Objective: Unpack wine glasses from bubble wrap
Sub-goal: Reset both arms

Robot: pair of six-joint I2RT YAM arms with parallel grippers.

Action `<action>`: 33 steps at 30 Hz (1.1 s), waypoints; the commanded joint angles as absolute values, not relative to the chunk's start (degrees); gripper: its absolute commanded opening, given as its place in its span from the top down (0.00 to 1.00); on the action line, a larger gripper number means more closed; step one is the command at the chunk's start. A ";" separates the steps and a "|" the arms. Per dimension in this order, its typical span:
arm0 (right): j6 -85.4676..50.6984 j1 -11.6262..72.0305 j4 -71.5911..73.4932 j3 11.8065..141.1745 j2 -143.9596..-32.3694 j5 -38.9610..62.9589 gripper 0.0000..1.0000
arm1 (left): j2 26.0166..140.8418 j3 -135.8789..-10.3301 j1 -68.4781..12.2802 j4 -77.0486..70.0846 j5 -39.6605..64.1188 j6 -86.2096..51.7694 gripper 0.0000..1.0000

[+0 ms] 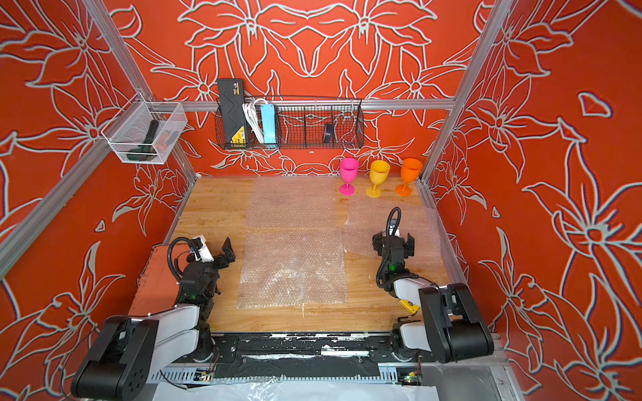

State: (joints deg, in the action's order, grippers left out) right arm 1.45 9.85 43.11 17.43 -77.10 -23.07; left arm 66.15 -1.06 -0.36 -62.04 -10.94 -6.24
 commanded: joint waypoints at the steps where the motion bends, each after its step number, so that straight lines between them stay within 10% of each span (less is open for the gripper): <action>1: 2.64 8.98 43.71 19.01 -78.25 -19.74 0.03 | 70.34 -2.36 -0.17 -68.42 -4.67 -2.86 0.01; 33: 1.97 5.11 47.29 17.75 -81.05 -9.84 0.03 | 80.52 -7.20 -0.61 -68.73 3.24 0.98 0.01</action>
